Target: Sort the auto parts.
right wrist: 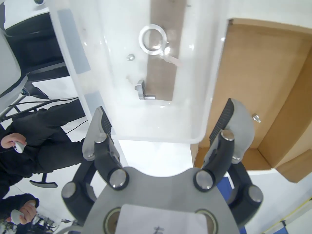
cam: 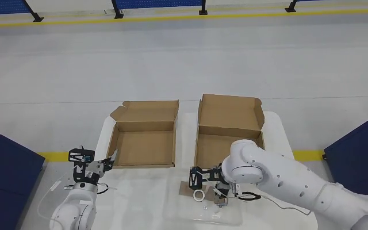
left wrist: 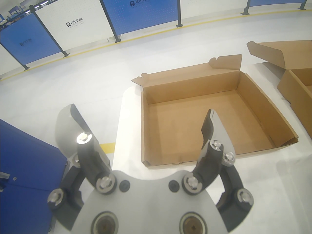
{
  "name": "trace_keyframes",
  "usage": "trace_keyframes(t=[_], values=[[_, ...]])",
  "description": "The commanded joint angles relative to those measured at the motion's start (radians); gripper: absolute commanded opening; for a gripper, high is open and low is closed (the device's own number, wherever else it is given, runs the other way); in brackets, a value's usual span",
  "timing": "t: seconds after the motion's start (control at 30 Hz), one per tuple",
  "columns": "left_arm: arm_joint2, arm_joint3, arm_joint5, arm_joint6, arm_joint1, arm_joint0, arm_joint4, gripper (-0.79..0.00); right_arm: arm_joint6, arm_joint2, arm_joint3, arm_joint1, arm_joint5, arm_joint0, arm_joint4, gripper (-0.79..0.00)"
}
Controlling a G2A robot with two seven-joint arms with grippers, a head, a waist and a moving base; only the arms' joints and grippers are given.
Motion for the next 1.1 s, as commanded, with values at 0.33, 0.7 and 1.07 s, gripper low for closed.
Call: trace_keyframes(t=[0.33, 0.7, 1.07], values=[[0.000, 0.000, 0.000, 0.000, 0.000, 0.000, 0.000, 0.000, 0.015, -0.051, 0.016, -0.023, 0.053, -0.057, -0.037, 0.000], [0.000, 0.000, 0.000, 0.000, 0.000, 0.000, 0.000, 0.000, -0.009, -0.063, 0.073, -0.040, 0.041, -0.064, -0.043, 0.000], [0.000, 0.000, 0.000, 0.000, 0.000, 0.000, 0.000, 0.000, 0.039, -0.104, 0.072, -0.061, 0.168, -0.092, -0.205, 0.000]])
